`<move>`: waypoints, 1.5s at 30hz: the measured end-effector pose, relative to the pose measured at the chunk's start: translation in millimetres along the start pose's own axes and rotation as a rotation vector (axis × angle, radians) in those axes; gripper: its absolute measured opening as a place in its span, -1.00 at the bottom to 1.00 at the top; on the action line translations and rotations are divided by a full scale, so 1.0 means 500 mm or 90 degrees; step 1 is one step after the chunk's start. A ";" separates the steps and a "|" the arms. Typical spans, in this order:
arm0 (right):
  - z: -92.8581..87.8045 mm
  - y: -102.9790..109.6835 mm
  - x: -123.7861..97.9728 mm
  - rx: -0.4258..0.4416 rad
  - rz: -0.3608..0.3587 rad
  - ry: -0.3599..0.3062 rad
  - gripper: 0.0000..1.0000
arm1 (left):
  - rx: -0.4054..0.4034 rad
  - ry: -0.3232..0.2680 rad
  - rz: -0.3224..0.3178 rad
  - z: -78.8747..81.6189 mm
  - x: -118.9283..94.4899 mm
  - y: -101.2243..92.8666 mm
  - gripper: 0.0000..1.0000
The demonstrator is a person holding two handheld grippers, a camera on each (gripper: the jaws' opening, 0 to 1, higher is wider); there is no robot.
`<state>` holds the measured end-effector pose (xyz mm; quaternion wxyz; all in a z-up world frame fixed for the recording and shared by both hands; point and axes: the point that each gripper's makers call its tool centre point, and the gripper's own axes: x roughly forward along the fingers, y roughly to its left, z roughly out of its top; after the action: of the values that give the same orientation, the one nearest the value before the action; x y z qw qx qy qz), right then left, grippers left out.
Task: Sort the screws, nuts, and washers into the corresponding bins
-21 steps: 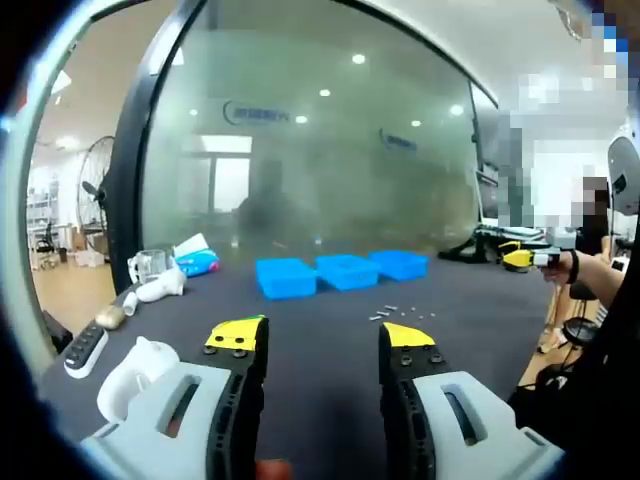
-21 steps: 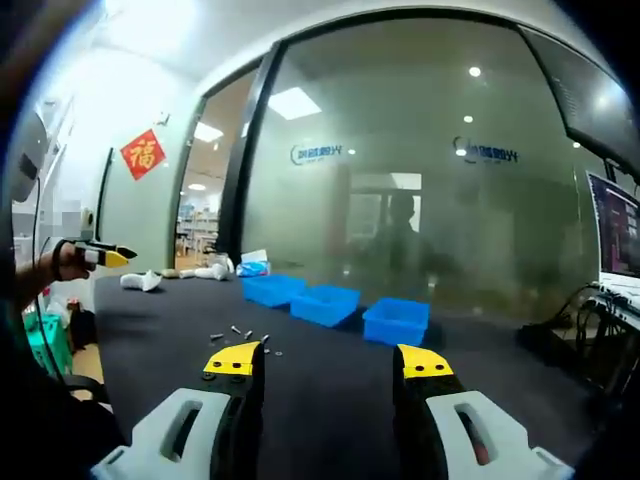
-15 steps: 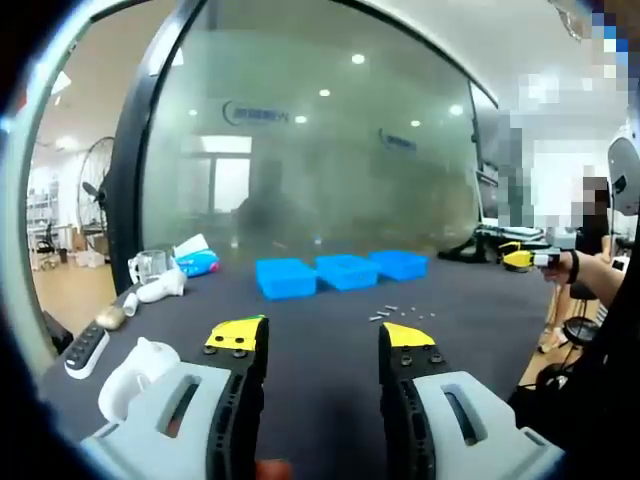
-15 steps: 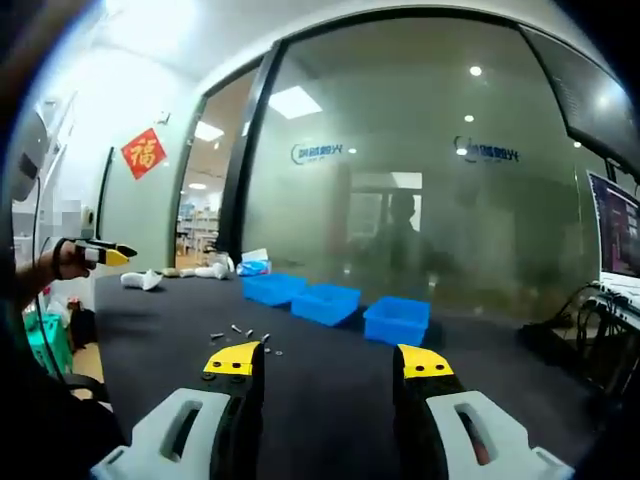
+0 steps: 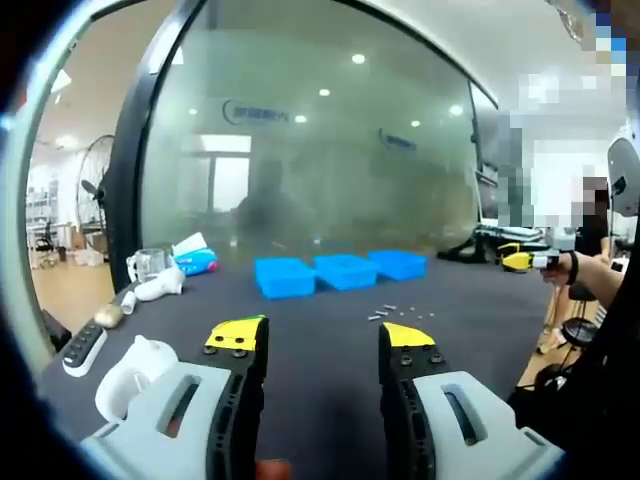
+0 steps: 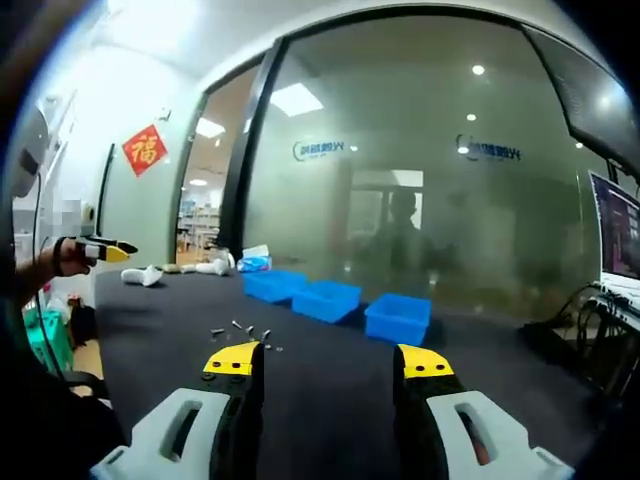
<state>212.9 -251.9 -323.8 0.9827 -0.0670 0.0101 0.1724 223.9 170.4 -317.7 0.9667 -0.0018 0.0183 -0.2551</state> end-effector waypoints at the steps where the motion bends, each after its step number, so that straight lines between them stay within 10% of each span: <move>1: 0.000 0.000 0.000 0.001 0.000 0.000 -0.03 | 0.001 0.000 0.000 0.000 0.000 0.000 -0.15; 20: -0.012 0.011 0.001 -0.006 0.024 0.015 0.00 | 0.012 0.024 -0.030 -0.013 -0.001 -0.018 -0.14; 45: -0.058 0.101 0.004 -0.026 0.232 0.085 0.00 | 0.034 0.103 -0.172 -0.045 0.018 -0.083 -0.13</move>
<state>197.5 -207.9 -358.9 0.9307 -0.0952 0.0836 0.3432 210.3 129.9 -340.1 0.9187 0.0422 0.0885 -0.3825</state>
